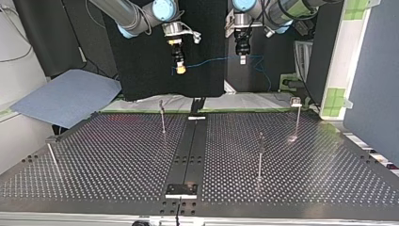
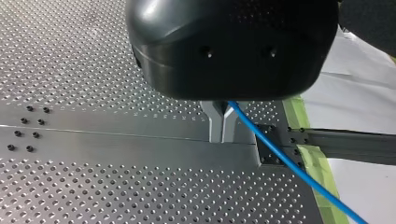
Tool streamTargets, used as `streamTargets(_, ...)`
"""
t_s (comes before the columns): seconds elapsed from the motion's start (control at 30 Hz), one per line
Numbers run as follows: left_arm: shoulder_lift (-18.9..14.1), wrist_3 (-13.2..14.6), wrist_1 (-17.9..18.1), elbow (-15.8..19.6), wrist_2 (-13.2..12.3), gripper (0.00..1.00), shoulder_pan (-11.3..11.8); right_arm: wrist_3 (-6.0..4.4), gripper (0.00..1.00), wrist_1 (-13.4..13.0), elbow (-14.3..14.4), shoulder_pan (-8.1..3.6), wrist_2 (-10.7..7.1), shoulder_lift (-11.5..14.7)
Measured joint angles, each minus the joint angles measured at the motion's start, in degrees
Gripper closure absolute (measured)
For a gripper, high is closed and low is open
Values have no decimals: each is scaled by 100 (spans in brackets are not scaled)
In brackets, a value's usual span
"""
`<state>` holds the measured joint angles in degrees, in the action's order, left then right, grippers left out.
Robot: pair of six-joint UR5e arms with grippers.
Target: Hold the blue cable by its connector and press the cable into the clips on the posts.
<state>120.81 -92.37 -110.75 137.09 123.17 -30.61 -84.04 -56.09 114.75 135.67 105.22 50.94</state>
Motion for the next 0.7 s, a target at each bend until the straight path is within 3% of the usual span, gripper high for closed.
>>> streamTargets(0.27,44,78,-80,0,77,100,-75,0,100,1,0,0,0,-7)
streamTargets(0.7,68,787,-587,0,202,100,-183,0,100,1,0,0,0,-8)
